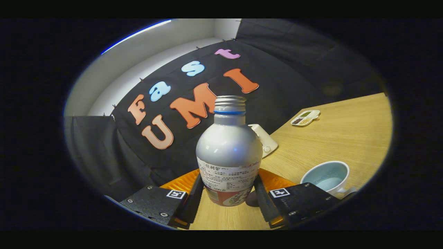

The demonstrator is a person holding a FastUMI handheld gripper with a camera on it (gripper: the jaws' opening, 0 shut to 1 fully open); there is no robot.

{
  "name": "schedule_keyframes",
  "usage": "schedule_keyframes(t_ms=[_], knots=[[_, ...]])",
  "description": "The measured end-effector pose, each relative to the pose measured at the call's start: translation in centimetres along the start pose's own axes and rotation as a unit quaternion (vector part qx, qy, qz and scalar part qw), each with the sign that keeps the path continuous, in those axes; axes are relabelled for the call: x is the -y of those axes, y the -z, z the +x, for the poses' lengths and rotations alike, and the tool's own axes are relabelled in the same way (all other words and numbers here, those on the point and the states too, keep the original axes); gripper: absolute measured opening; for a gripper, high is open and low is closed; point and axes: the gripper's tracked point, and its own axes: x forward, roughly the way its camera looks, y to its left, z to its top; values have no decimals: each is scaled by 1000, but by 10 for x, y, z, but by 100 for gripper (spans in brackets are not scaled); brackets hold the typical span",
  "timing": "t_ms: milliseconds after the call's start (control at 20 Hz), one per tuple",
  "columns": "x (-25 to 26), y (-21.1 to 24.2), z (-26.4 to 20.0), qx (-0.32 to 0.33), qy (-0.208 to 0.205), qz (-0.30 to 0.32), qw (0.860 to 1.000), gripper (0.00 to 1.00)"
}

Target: Take the bottle from table, then pour the juice into the cup, finally place the bottle on the coaster

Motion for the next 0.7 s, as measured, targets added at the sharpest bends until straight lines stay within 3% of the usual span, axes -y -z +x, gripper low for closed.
schedule_keyframes(t_ms=[200, 450, 700], knots=[[-9, 10, 12, -8, -5, -114, 993, 73], [-10, 21, 23, -11, 11, -223, 975, 73], [2, 42, 37, -34, 25, -265, 963, 73]])
